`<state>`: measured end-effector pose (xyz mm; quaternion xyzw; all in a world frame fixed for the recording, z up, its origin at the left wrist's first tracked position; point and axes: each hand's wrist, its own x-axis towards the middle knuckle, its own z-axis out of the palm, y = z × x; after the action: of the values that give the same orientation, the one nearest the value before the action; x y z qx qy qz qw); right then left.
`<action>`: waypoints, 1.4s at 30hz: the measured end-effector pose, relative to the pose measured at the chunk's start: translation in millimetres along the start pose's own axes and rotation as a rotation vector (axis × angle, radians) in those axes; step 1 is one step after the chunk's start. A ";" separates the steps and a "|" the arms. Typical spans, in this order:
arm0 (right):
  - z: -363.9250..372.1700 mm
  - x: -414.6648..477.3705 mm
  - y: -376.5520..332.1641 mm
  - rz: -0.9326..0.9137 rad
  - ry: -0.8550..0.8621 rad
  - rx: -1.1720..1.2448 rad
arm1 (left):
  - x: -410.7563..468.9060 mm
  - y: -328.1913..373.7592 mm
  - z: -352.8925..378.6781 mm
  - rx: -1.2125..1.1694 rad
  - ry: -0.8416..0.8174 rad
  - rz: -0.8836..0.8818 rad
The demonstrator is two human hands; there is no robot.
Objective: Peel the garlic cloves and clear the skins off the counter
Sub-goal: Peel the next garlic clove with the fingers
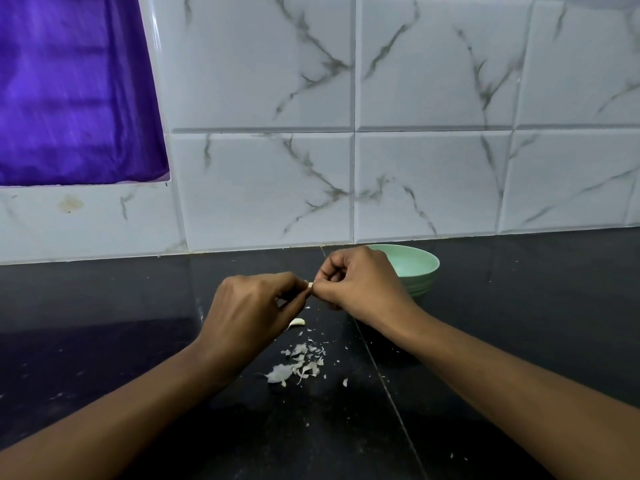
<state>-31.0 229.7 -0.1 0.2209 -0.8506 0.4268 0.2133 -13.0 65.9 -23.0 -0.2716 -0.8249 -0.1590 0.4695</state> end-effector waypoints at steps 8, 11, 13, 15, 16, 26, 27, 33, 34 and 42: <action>-0.4 5.8 4.1 0.216 -0.179 0.469 | 2.7 1.5 0.3 -0.530 -0.031 -0.359; -2.7 7.7 4.9 0.339 -0.300 0.731 | 5.2 3.5 0.3 -0.743 -0.051 -0.491; -4.1 8.5 4.6 0.378 -0.343 0.814 | 5.7 2.8 -0.1 -0.799 -0.072 -0.527; -4.6 9.0 3.9 0.403 -0.358 0.868 | 4.8 1.6 1.5 -0.847 -0.108 -0.563; -5.1 9.4 3.9 0.414 -0.361 0.885 | 4.1 1.2 2.9 -0.884 -0.128 -0.587; -6.8 7.7 6.5 0.304 -0.468 0.492 | 3.9 0.7 7.3 -1.114 -0.152 -0.812; -9.1 8.7 7.0 0.267 -0.472 0.451 | 3.9 -0.2 6.9 -1.102 -0.159 -0.815; -14.0 11.4 11.9 0.137 -0.355 0.378 | 3.8 -2.8 6.7 -0.982 -0.166 -0.832; -13.6 11.6 12.4 0.123 -0.360 0.374 | 3.7 -3.0 6.9 -0.964 -0.167 -0.832; -15.1 16.0 14.1 0.122 -0.302 0.386 | 4.5 -1.9 4.5 -0.875 -0.207 -0.811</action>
<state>-49.2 246.6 8.1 0.2671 -0.7873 0.5557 0.0114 -19.1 68.1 -21.4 -0.1176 -0.7619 -0.6227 0.1336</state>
